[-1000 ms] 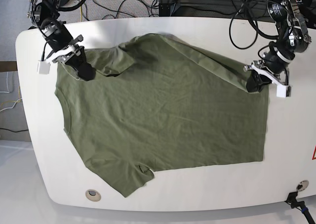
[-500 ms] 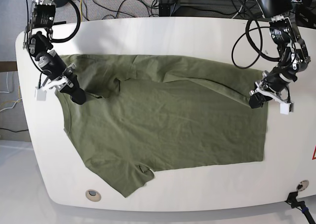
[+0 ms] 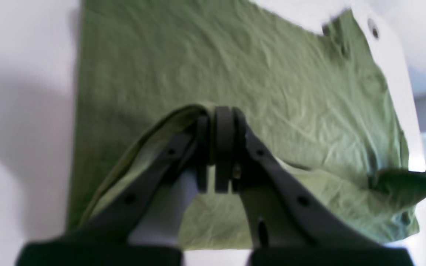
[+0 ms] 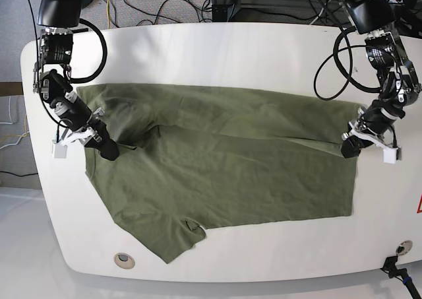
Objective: Fold the T-shirt properly
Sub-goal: 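Drag the gripped shirt edge toward the robot with both grippers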
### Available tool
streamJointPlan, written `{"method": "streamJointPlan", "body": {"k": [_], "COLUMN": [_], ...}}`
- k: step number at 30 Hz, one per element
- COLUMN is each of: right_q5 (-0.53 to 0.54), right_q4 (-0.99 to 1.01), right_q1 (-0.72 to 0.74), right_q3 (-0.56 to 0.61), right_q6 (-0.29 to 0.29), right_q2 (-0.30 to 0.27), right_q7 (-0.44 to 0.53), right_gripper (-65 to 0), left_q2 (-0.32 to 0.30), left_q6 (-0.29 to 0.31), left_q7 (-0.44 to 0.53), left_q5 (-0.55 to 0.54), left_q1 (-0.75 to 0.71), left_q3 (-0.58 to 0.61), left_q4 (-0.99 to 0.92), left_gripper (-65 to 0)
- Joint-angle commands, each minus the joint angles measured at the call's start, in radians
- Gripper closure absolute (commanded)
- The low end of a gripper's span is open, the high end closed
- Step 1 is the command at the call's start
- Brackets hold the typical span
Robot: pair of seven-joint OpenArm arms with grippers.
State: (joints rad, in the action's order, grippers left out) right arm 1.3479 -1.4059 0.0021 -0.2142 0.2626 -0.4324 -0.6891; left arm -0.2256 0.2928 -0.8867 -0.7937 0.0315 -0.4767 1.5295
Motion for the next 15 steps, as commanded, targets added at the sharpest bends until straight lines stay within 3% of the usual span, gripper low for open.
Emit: {"method": "streamJointPlan", "body": {"k": [1, 5, 15], "right_q5": [0.023, 0.015, -0.161], "right_q4": [0.001, 0.026, 0.047], "right_q1": [0.029, 0.054, 0.106], "right_q3": [-0.006, -0.006, -0.004], "right_q6": [0.013, 0.013, 0.007], "right_q2": [-0.019, -0.019, 0.008], "right_q7": [0.018, 0.018, 0.007], "right_gripper": [0.0, 0.0, 0.0], "left_q2": [-0.022, -0.022, -0.022], "left_q6": [0.006, 0.006, 0.006], "left_q7": [0.024, 0.024, 0.019], "left_q5": [0.027, 0.069, 0.107], "left_q1": [0.017, 0.017, 0.048], "left_q3": [-0.015, -0.017, -0.014], "left_q4": [0.016, 0.016, 0.016], "left_gripper": [0.0, 0.0, -0.4]}}
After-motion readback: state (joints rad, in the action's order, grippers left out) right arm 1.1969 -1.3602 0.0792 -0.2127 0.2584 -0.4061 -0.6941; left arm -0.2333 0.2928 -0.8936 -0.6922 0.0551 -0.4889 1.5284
